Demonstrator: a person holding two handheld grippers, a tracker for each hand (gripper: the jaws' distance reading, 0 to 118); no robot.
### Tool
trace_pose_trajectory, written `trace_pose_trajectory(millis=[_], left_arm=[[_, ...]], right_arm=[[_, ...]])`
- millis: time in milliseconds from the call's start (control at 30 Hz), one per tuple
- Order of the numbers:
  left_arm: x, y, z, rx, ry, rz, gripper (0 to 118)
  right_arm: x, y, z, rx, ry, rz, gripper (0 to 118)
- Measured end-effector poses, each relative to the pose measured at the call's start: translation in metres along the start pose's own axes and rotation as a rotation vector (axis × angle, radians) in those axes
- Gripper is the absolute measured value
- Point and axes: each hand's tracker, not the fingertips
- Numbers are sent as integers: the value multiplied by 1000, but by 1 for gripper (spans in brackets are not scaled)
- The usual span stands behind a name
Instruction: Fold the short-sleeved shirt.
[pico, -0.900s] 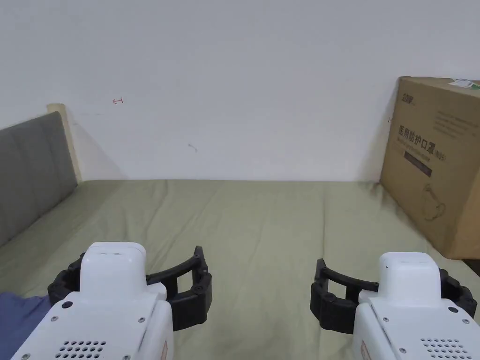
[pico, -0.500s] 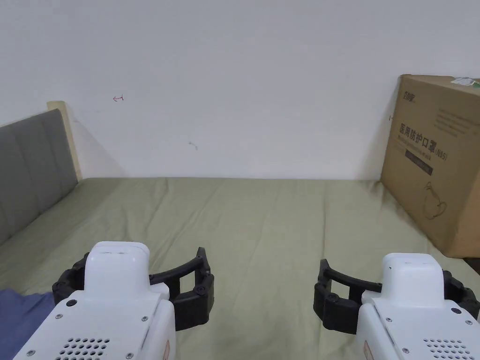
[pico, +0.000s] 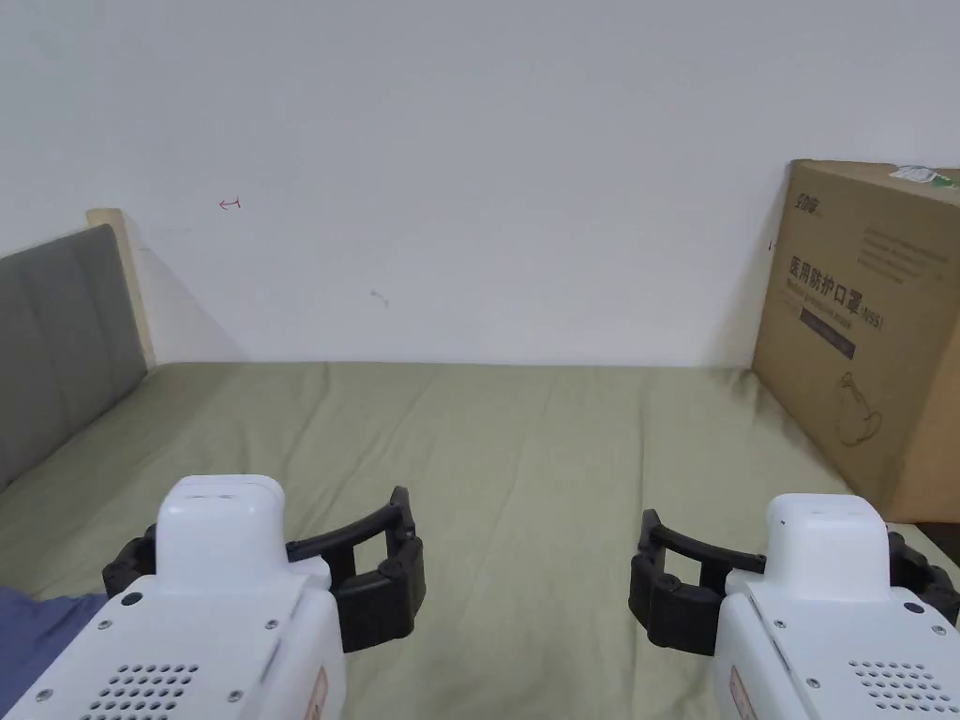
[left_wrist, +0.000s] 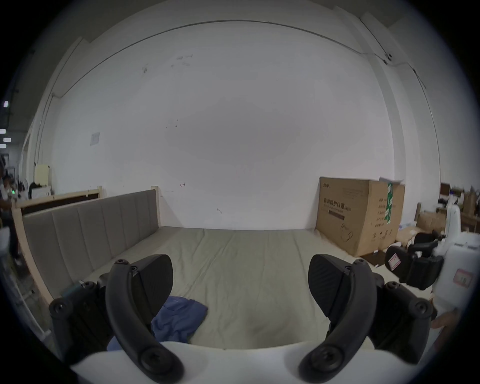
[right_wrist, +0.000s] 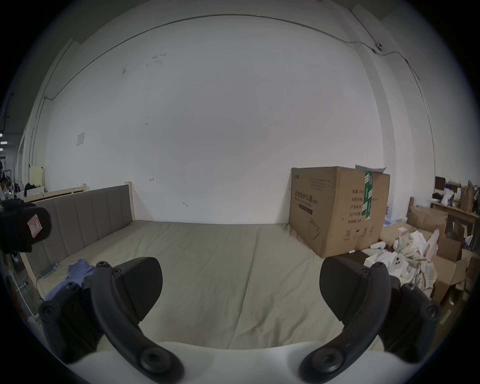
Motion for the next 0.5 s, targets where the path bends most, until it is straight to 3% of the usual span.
trace_pose_trajectory(millis=[167,267,333,433,467,500], left_arm=[[-26,4,2,53,-92,368,109],[-43,-8,0,92,-147,678,109],[-49,-22,-3,90,-146,863,109],[-58,-43,-7,35,-133,1022,109],[-58,-49,-7,24,-105,1066,109],[-59,-51,-6,44,-81,1070,109]], right_arm=[[-23,13,7,110,-73,265,118],[-50,15,15,223,-64,547,118],[-70,6,20,289,-43,790,118],[-94,-17,24,336,-20,1121,118],[-98,-25,23,341,-6,1167,118],[-101,-31,23,314,31,1135,118]])
